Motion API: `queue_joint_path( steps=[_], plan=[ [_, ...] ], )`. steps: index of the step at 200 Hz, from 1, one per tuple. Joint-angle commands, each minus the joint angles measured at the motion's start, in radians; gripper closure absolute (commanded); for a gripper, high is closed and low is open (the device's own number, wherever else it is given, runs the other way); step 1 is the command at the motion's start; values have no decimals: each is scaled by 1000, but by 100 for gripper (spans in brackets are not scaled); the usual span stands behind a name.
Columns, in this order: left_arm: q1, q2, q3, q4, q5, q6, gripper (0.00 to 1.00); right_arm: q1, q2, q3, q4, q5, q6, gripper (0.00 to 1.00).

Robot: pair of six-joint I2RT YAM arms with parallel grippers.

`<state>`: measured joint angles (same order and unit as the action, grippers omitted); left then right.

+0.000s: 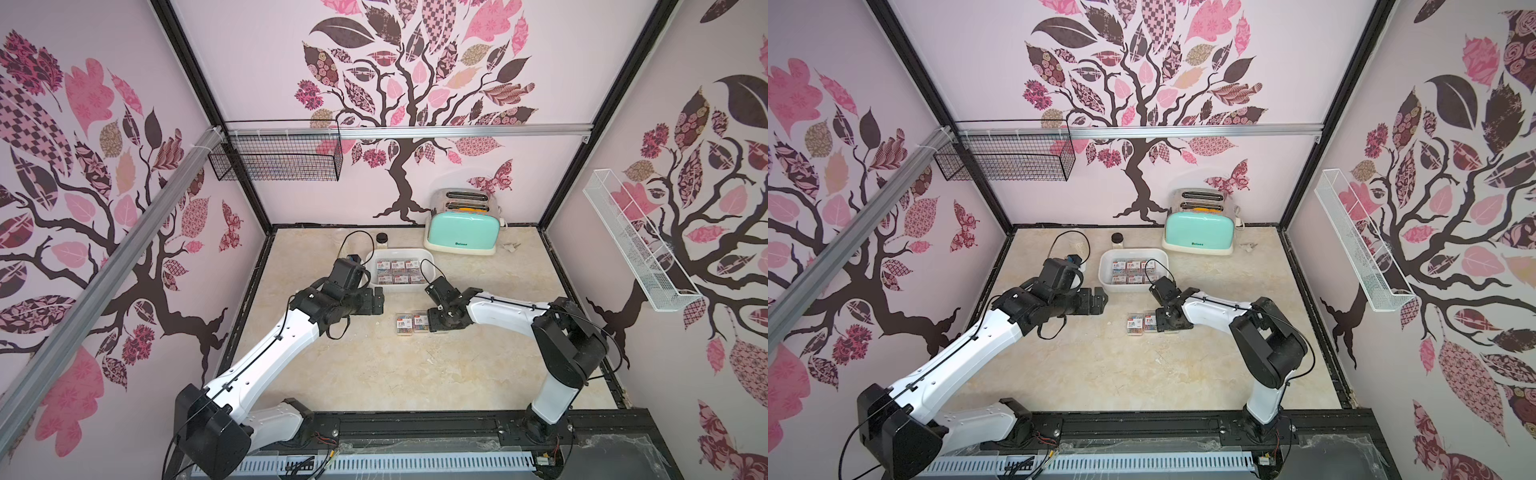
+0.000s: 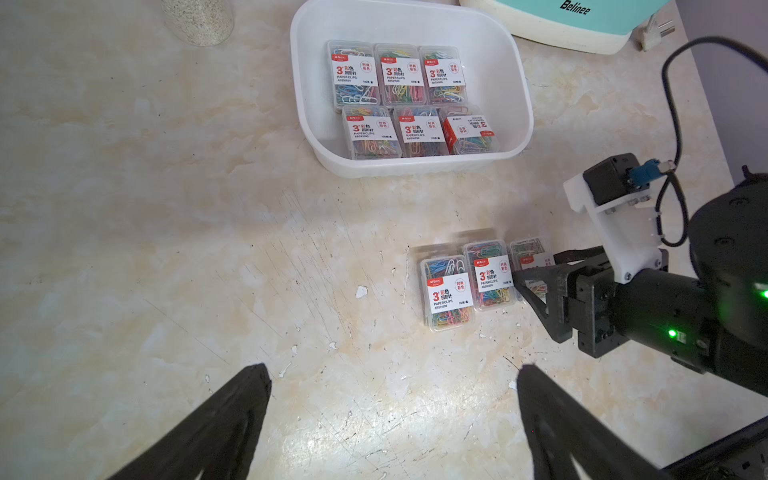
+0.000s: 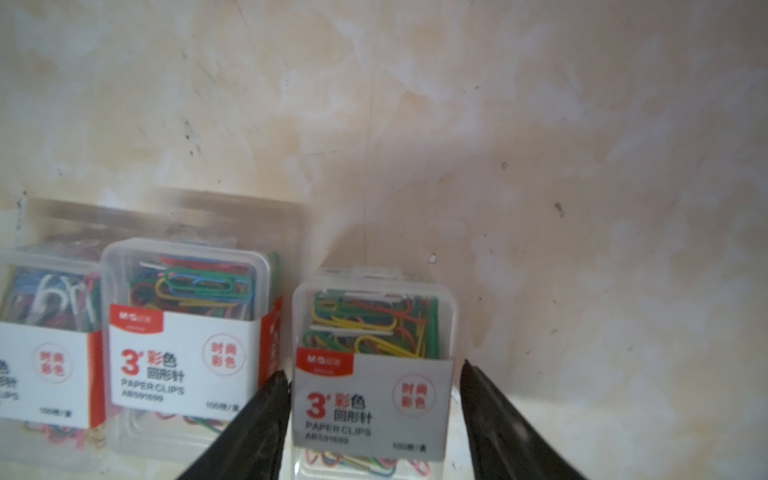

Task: Take the paper clips out of the storage box
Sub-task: Place the boxed paper clips at the center of the board.

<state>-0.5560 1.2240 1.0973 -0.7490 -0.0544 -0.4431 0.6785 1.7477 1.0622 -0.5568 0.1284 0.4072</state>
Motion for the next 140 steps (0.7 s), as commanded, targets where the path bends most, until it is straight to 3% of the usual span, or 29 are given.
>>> queue_joint_path(
  steps=[1, 56, 140],
  plan=[
    [4, 8, -9, 16, 8, 5, 2, 6, -52, 48, -39, 25, -4, 31],
    [2, 14, -1, 35, 5, 9, 2, 3, -59, 145, -93, 27, -39, 31],
    [5, 52, 85, 7, -36, 35, 2, -16, 164, 576, -207, -28, -178, 34]
  ],
)
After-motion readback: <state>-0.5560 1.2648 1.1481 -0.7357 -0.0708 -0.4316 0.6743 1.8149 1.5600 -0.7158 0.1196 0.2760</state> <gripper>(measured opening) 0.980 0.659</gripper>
